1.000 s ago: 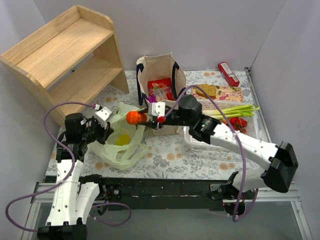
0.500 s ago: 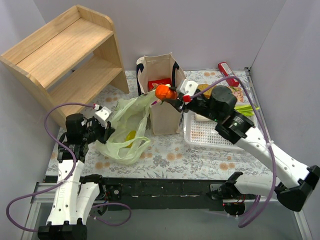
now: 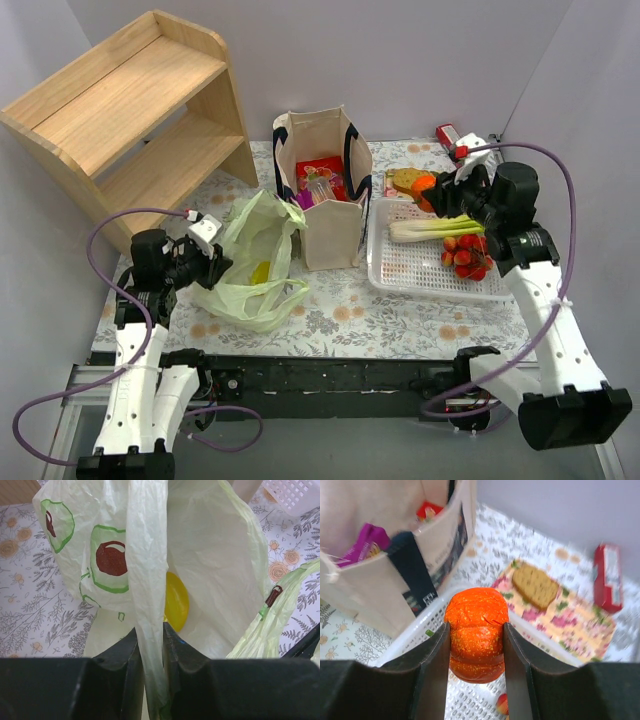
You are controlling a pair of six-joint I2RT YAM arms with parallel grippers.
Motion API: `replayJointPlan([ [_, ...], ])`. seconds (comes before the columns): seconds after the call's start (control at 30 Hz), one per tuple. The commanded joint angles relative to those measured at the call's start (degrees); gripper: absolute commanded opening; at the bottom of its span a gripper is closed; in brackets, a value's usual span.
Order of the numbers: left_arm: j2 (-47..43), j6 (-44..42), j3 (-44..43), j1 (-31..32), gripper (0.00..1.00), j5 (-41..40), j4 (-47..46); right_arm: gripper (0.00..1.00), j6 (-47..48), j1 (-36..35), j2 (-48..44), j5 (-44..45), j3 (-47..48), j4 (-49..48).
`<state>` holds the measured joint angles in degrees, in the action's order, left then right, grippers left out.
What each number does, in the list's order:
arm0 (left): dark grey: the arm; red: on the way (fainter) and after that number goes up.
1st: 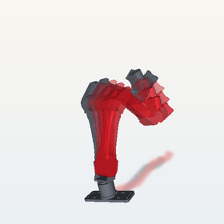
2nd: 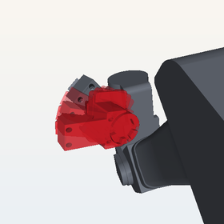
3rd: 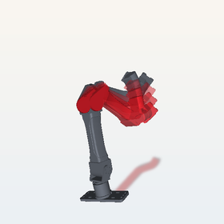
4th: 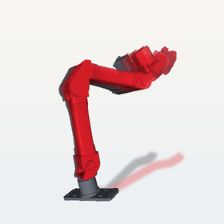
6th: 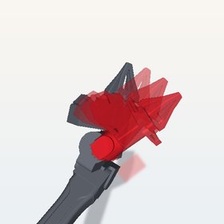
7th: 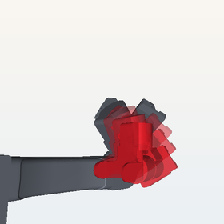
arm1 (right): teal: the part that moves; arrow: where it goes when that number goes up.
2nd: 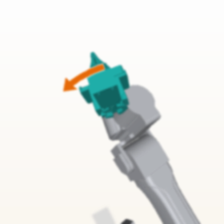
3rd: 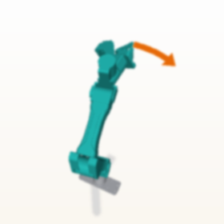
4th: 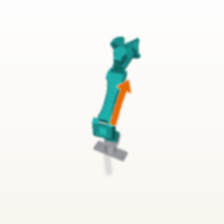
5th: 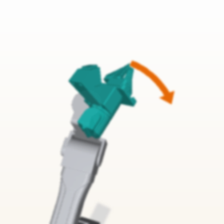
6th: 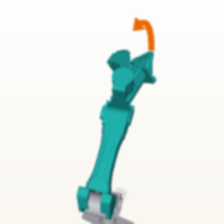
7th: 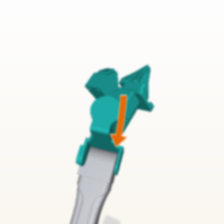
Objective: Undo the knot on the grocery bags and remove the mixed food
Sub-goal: Place the fake fruit in the bin.
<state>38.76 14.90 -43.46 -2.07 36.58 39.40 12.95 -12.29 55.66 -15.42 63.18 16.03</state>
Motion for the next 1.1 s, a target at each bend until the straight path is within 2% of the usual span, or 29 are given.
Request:
replayJointPlan([
  [0.0,0.52,0.49,-1.27,0.04,0.20,1.83,-0.20,0.01,-7.15,9.64,6.55,-16.88,-1.74,4.62],
  [0.13,0.44,0.49,-1.54,0.04,0.25,2.01,-0.02,0.01,-6.27,11.77,13.15,-26.31,-1.39,9.10],
  [0.3,0.00,-0.30,-2.06,0.04,0.25,1.83,1.82,0.01,-11.80,11.68,17.46,-34.41,-4.81,6.38],
  [0.4,-0.09,-0.92,-2.59,0.04,0.25,1.39,2.53,0.01,-14.70,11.77,19.22,-31.34,-6.82,8.67],
  [0.57,-0.09,-1.53,-3.21,-0.22,0.26,0.34,3.93,0.01,-21.37,11.77,18.87,-32.21,-13.07,1.21],
  [0.9,2.19,-2.59,-6.81,-2.06,0.27,0.07,6.30,0.01,-26.66,11.68,23.00,-29.49,-15.71,-4.16],
  [1.07,2.90,-2.85,-7.86,-3.03,0.27,0.60,6.83,0.01,-26.40,11.77,25.99,-26.68,-16.50,-5.83],
])
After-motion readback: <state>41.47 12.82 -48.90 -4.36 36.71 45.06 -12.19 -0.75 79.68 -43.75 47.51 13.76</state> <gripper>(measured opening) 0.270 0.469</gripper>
